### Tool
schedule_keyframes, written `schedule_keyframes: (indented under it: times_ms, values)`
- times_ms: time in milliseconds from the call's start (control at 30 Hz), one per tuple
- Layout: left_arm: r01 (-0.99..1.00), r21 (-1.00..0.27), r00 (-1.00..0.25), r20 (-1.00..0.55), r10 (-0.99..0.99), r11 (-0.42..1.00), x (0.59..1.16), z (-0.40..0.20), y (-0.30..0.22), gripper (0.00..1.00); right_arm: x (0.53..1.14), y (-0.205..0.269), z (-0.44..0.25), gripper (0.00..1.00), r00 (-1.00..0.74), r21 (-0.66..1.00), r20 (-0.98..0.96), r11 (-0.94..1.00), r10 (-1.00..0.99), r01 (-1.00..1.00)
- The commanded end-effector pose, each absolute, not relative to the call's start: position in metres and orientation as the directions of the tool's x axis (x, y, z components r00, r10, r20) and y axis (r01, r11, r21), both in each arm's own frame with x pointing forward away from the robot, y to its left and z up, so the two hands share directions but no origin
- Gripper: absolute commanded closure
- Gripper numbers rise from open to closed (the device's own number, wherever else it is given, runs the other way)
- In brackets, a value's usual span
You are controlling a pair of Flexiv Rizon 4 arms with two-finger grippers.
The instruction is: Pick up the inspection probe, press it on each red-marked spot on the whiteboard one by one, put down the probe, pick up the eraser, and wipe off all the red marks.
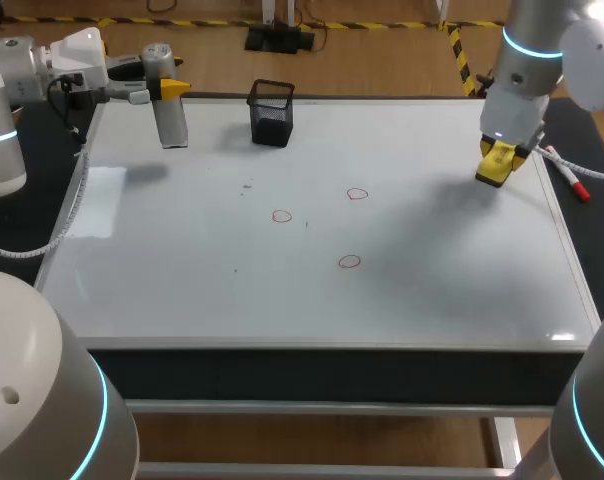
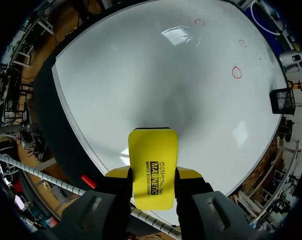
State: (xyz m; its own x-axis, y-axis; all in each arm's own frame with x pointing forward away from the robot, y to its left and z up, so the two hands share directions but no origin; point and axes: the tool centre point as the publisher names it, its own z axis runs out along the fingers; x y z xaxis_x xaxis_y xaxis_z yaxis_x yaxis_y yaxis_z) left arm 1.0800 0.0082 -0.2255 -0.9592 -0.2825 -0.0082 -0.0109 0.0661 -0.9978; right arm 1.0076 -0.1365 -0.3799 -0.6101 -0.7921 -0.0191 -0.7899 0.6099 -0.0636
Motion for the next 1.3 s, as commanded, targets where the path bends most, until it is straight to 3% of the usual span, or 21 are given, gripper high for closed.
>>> schedule_keyframes:
  times_ms: [33, 300, 867, 1300]
  values:
    - [-0.010, -0.998, -0.959, -0.009, -0.284, 0.066, 1.079, -0.225, 0.008, 1.00, 1.008, -0.137, -0.379, 1.00, -0.609, -0.066, -0.016, 0.608, -0.793, -0.791]
    - [0.070, -0.992, -0.977, -0.090, -0.193, 0.105, 1.061, -0.199, -0.031, 1.00, 1.008, -0.137, -0.379, 1.00, -0.609, -0.066, -0.016, 0.608, -0.793, -0.791]
    - [0.036, -0.999, -0.994, -0.034, 0.099, 0.012, 0.989, -0.218, -0.140, 1.00, 1.008, -0.137, -0.379, 1.00, -0.609, -0.066, -0.016, 0.608, -0.793, -0.791]
    - [0.031, -1.000, -0.985, -0.031, 0.172, 0.001, 0.947, -0.233, -0.159, 1.00, 1.008, -0.137, -0.379, 1.00, -0.609, -0.066, -0.016, 0.608, -0.793, -0.791]
